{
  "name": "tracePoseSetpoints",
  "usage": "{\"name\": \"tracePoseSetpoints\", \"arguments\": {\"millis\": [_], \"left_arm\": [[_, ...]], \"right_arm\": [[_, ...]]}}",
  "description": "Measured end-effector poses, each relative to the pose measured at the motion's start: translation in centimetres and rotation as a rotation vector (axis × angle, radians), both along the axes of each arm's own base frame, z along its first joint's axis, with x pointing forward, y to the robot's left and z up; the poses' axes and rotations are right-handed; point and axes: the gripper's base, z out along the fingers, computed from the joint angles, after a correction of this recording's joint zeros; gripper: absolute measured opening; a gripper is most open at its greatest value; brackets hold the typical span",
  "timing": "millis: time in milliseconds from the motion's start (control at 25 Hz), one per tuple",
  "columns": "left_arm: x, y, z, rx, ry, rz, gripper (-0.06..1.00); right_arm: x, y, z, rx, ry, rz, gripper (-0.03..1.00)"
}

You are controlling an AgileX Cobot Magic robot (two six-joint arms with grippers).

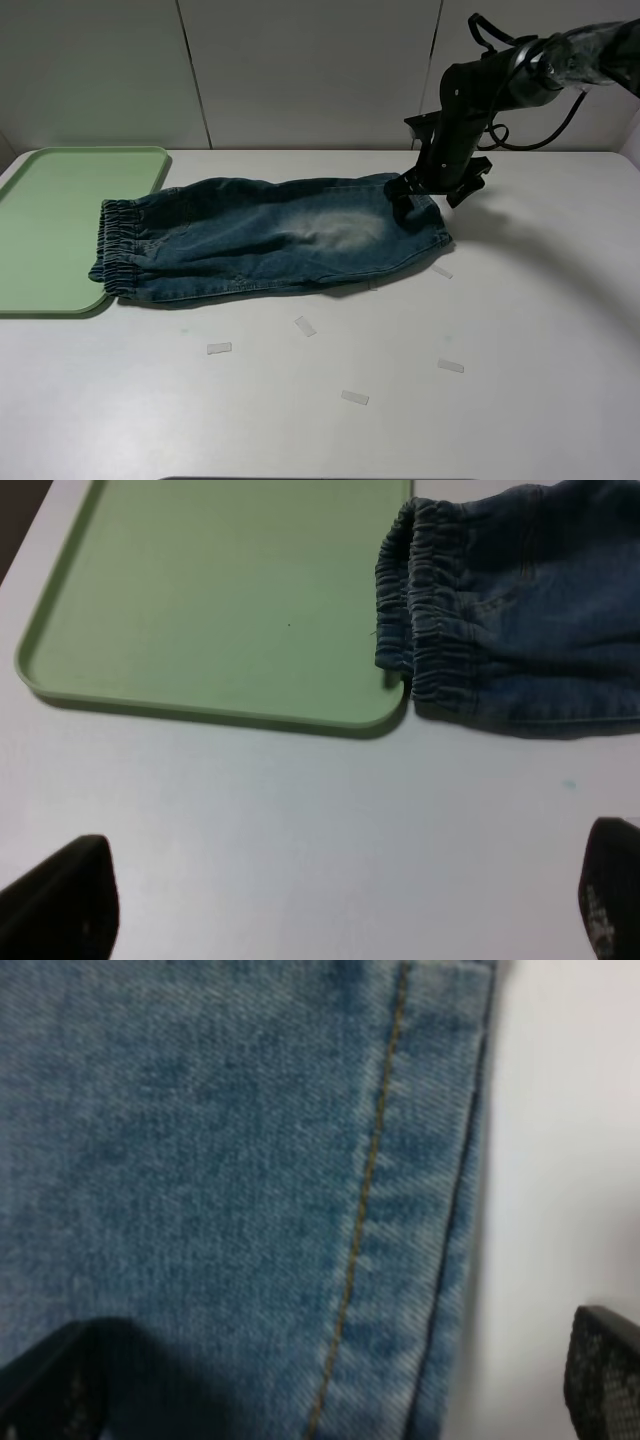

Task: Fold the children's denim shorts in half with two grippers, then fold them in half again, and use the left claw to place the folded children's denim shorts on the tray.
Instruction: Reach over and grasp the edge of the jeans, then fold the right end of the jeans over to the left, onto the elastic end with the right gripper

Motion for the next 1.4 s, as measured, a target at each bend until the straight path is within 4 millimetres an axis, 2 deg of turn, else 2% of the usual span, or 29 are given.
{"name": "tracePoseSetpoints", "arguments": {"millis": [600,760,840,1000,1040,1400], "left_arm": [[0.00,0.00,0.00,0.000,0.000,0.000,0.91],[0.00,0.00,0.00,0.000,0.000,0.000,0.91],[0.00,0.00,0.00,0.000,0.000,0.000,0.91],[0.00,0.00,0.00,0.000,0.000,0.000,0.91],[0.00,0.00,0.00,0.000,0.000,0.000,0.91],[0.00,0.00,0.00,0.000,0.000,0.000,0.91]], "right_arm": [[0.16,0.09,-0.81,-0.004,0.011,0.019,0.68],[0.02,0.39,-0.92,0.018,0.025,0.006,0.49],[-0.04,0.52,-0.99,0.022,0.029,0.005,0.37],[-0.10,0.64,-0.99,0.016,0.030,0.017,0.04],[-0.10,0.62,-0.99,0.013,0.030,0.020,0.00],[-0.14,0.53,-1.00,0.002,0.034,0.029,0.00]]}}
